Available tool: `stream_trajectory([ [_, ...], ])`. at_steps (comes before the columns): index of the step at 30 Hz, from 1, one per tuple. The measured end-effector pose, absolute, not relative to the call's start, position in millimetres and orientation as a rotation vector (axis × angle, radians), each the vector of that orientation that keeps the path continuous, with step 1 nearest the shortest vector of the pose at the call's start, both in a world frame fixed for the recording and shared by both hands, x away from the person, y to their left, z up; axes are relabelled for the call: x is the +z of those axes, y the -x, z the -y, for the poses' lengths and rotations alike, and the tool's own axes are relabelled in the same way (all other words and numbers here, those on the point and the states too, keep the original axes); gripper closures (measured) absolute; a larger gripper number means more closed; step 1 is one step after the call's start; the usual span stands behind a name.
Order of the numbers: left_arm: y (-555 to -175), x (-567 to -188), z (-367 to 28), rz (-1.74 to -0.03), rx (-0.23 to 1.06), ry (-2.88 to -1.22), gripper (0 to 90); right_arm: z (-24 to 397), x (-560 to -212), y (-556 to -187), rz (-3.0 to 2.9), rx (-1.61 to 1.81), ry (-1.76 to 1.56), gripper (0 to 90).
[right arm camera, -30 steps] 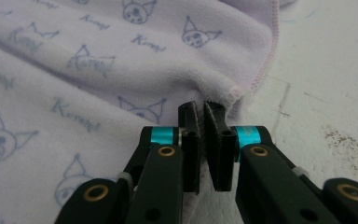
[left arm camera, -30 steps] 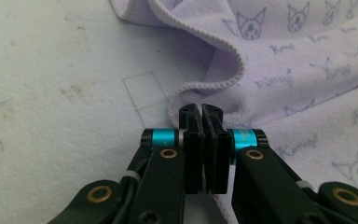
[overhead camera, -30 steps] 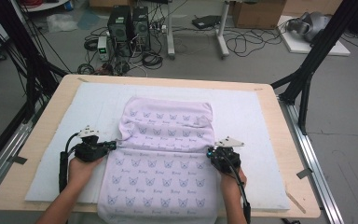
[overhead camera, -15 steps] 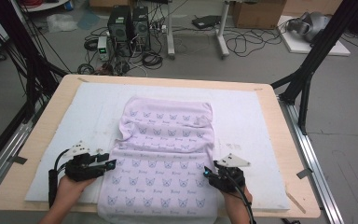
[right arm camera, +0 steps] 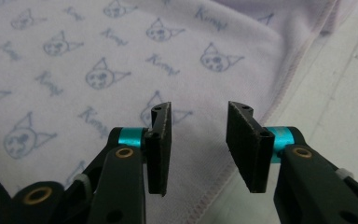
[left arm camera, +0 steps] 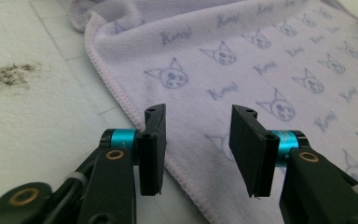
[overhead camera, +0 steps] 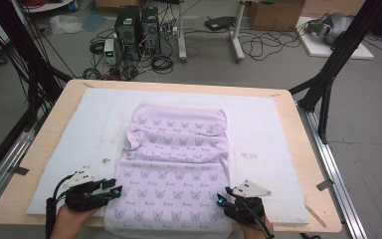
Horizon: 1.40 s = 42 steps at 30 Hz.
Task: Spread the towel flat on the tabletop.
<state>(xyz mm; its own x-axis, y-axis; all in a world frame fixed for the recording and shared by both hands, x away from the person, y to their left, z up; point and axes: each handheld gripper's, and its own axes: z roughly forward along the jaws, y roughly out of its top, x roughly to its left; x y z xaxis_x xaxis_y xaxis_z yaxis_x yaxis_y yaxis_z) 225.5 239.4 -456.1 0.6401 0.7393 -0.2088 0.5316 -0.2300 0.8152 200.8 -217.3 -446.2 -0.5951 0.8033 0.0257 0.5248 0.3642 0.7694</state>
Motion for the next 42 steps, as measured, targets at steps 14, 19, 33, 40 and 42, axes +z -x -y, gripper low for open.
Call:
stream_trajectory([
  [14,-215,-453,-241,-0.983,0.271,-1.978,88.5,221,-446,-196,-2.364,1.079,-1.157,88.1],
  [19,-204,-451,-245,-0.984,0.241,-1.984,88.5,224,-445,-188,-2.396,1.090,-1.152,88.1],
  [33,-164,-445,-255,-0.884,0.159,-2.056,86.8,231,-445,-142,-2.556,1.068,-1.078,88.9],
  [40,-189,-433,-256,-0.936,0.220,-1.882,52.3,230,-435,-157,-2.401,1.127,-1.143,69.6],
  [42,-202,-435,-252,-0.971,0.256,-1.862,51.9,224,-436,-168,-2.355,1.102,-1.175,64.7],
])
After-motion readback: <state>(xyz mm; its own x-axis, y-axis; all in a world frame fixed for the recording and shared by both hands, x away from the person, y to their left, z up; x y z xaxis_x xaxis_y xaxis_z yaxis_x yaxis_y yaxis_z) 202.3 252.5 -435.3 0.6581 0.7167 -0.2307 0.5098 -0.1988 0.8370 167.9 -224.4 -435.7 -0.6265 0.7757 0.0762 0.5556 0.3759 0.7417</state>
